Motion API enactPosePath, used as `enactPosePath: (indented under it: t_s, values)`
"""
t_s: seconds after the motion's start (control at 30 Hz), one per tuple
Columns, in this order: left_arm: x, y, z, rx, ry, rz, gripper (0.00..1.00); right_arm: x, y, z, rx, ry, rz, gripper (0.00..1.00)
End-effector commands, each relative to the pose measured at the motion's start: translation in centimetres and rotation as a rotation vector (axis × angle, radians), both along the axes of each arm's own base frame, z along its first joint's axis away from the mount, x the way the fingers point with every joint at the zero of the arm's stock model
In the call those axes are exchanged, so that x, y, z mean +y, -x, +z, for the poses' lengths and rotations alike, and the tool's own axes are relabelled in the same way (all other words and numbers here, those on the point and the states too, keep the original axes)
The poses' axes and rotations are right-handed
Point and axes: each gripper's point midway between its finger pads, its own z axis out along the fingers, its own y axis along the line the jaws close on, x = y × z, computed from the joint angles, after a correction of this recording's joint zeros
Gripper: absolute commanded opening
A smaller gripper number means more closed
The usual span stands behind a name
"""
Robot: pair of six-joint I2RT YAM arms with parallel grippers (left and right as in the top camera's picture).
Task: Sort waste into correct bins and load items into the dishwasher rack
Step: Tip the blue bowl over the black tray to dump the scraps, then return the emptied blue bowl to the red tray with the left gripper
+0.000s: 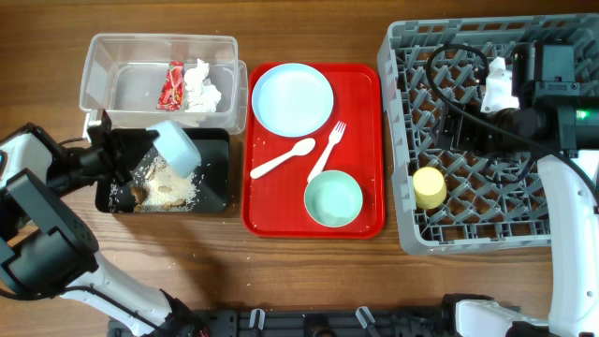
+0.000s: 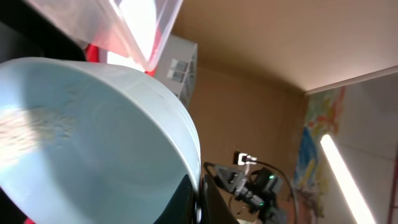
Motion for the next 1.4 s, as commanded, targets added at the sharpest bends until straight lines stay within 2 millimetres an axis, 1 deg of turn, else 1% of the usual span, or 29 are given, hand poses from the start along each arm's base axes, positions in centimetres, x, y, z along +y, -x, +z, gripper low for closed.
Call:
enactPosePath:
  t_s: [0.0, 0.1, 0.23, 0.33, 0.43, 0.5, 0.57, 0.73, 0.8, 0.87, 0.93, 1.0, 1.07, 1.17, 1.27, 1.3, 1.37]
  values:
    - [0.3, -0.4, 1.1, -0.001, 0.077, 0.052, 0.04, 0.2, -0.1, -0.4, 0.009, 0.000, 0.025, 0.85]
    - [0.2, -0.3, 1.8, -0.039, 0.077, 0.062, 0.04, 0.2, 0.0, -0.4, 0.009, 0.000, 0.025, 0.85]
    - [0.3, -0.2, 1.7, -0.039, 0.069, 0.060, 0.04, 0.2, 0.0, -0.4, 0.010, 0.000, 0.025, 0.85]
    - [0.4, -0.3, 1.6, -0.070, 0.047, 0.056, 0.04, 0.2, 0.0, -0.4, 0.010, 0.000, 0.024, 0.85]
    - [0.3, -0.3, 1.8, -0.065, 0.060, 0.063, 0.04, 0.2, 0.0, -0.4, 0.010, -0.001, 0.023, 0.85]
    - [0.1, -0.3, 1.9, -0.059, 0.064, 0.056, 0.04, 0.2, 0.0, -0.4, 0.010, -0.001, 0.023, 0.85]
    - [-0.4, -0.2, 2.1, -0.098, 0.036, 0.038, 0.04, 0.2, 0.0, -0.4, 0.010, -0.001, 0.023, 0.85]
    - [-0.8, 0.6, 1.2, -0.095, -0.023, -0.018, 0.04, 0.2, 0.0, -0.4, 0.012, -0.001, 0.023, 0.85]
    - [-1.0, 0.8, 1.2, -0.080, -0.020, -0.027, 0.04, 0.2, 0.0, -0.4, 0.012, 0.000, 0.024, 0.85]
    - [-1.4, 0.9, 1.6, -0.068, -0.010, -0.037, 0.04, 0.2, 0.0, -0.4, 0.011, 0.000, 0.025, 0.85]
    - [-2.2, 1.0, 2.3, -0.096, -0.023, -0.056, 0.04, 0.2, 0.0, -0.4, 0.011, 0.000, 0.025, 0.85]
    - [-3.7, 1.3, 3.4, -0.134, -0.046, -0.099, 0.04, 0.2, 0.0, -0.4, 0.011, 0.000, 0.025, 0.86]
    - [-5.7, 1.5, 4.9, -0.195, -0.064, -0.147, 0.04, 0.2, 0.0, -0.4, 0.011, 0.000, 0.025, 0.85]
    - [-9.0, 2.2, 6.6, -0.294, -0.098, -0.238, 0.04, 0.2, 0.0, -0.4, 0.011, 0.000, 0.024, 0.85]
    - [-12.3, 3.1, 7.3, -0.379, -0.121, -0.346, 0.04, 0.2, 0.0, -0.4, 0.011, 0.000, 0.025, 0.85]
    - [-13.9, 3.5, 7.4, -0.406, -0.122, -0.397, 0.04, 0.2, 0.0, -0.4, 0.011, 0.000, 0.025, 0.85]
    - [-16.2, 4.1, 7.3, -0.444, -0.120, -0.476, 0.04, 0.2, 0.0, -0.4, 0.010, 0.000, 0.025, 0.85]
